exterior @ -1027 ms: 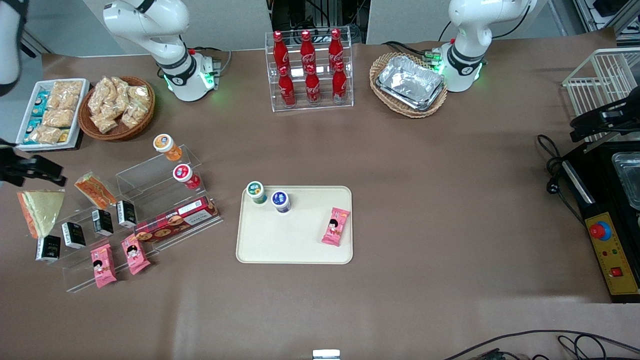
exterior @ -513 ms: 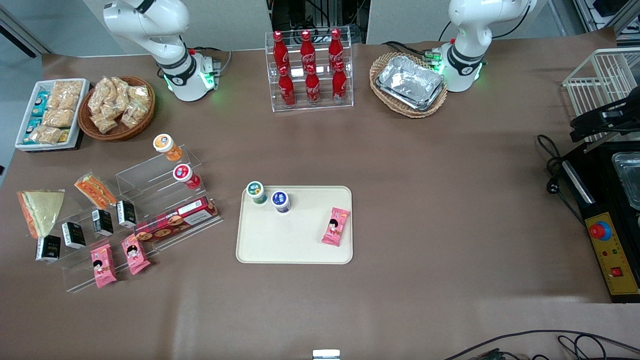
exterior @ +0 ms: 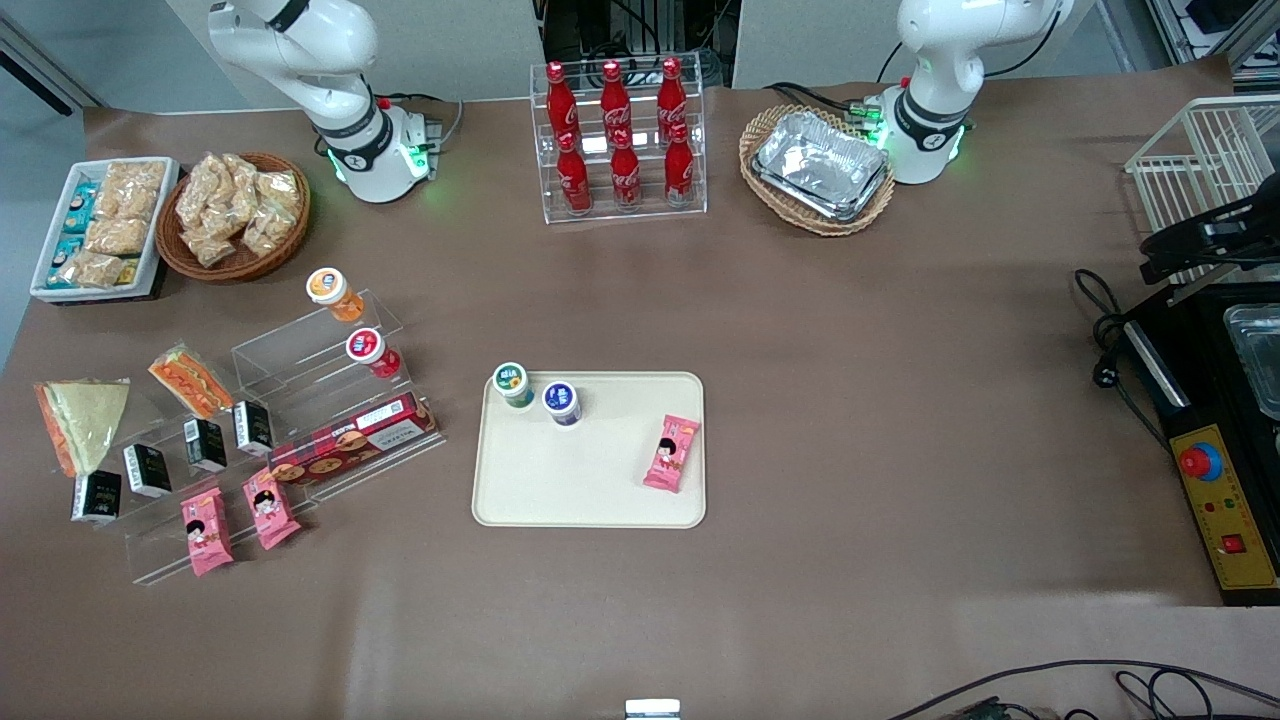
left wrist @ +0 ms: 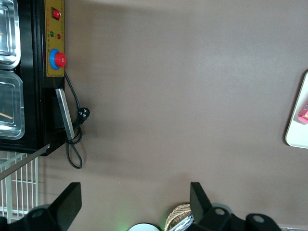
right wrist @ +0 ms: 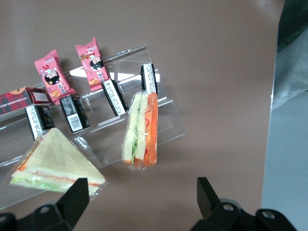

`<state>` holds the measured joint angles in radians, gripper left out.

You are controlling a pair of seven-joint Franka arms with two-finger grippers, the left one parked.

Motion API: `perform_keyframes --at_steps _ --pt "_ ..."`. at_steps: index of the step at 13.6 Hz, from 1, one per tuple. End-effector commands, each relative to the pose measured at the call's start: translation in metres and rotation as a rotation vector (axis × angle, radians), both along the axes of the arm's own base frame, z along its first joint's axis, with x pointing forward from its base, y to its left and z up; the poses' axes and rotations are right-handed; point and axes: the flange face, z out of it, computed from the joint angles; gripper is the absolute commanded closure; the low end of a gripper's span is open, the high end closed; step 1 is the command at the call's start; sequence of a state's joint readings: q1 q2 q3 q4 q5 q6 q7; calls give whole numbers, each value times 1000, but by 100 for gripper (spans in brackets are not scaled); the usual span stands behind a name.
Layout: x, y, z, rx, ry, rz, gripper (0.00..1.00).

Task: Place sandwich on tray
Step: 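Move the right gripper toward the wrapped orange-and-green sandwich on the display, then close the right gripper on the wrapped sandwich's edge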

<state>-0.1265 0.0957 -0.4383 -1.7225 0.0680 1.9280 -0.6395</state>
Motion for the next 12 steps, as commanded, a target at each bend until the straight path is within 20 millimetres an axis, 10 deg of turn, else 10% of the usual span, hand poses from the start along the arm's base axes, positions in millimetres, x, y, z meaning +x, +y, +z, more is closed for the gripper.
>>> perform_keyframes --at_steps 1,12 --pt "4 -3 -29 22 -5 19 0" --pt "-5 9 -128 57 7 -4 0"
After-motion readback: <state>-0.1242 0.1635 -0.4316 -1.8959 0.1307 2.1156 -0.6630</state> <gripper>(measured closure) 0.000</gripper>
